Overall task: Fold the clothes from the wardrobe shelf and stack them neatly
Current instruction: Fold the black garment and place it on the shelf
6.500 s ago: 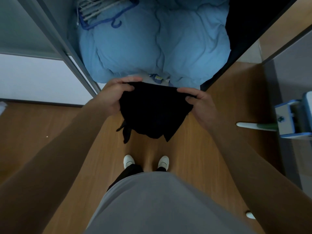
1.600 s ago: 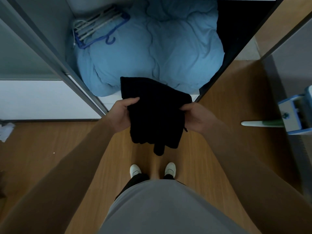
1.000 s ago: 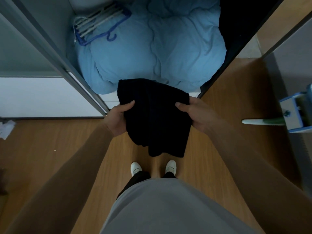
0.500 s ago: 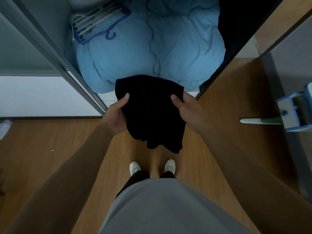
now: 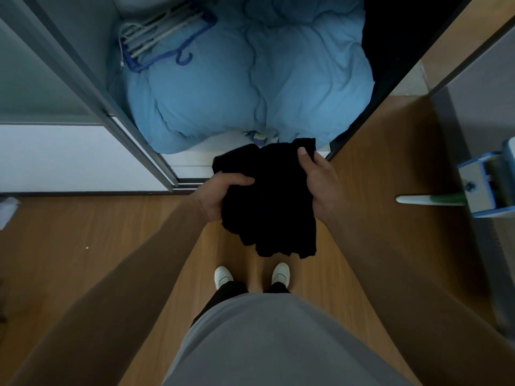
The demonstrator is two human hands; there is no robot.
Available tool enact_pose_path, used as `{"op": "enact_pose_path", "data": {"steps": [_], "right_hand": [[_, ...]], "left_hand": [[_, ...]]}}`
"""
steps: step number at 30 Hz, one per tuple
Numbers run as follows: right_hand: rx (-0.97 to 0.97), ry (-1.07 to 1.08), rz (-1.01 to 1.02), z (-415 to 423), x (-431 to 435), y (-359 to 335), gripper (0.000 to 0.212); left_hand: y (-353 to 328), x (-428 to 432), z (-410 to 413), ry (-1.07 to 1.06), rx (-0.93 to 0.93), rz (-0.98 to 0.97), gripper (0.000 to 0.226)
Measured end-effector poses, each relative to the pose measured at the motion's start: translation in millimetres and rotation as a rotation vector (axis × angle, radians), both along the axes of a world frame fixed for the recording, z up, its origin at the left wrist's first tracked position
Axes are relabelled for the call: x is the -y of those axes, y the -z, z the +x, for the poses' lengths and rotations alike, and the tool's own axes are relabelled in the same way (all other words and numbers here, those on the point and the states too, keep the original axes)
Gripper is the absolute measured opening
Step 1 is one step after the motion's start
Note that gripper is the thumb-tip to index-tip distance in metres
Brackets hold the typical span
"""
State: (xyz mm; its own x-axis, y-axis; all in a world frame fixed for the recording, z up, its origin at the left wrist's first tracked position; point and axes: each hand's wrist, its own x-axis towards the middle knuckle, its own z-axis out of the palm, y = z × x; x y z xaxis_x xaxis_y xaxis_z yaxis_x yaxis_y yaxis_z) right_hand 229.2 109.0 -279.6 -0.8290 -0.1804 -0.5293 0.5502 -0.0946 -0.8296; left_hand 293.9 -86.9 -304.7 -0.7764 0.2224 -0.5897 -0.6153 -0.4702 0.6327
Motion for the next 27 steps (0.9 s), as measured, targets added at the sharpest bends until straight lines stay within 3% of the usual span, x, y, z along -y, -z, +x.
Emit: {"op": "enact_pose_path", "data": {"steps": [3,8,12,19,27], "right_hand": [[0.054,-0.018,-0.011,0,-8,-1,0.043],[0.259,-0.079,-0.348,11,-8,0,0.047],[0.292,-0.149,-0.390,14,-12,6,0.062],[0.081,-0.098,-0.206,10,-11,0,0.040],[-0.046,-0.059,-0.238,-4,-18,-22,0.033]], "left_hand": [[-1,-2,-2,-0.056,-0.051,0.005,0.030],[-9,0,-7,-0.126,-0.106,0.013,0.027],[-18,5,-9,-0.127,-0.151,0.003,0.031],[-19,19,-16,-0.170,-0.107,-0.149,0.028],[-26,41,-13,-0.156,-0.104,-0.142,0.032]]}}
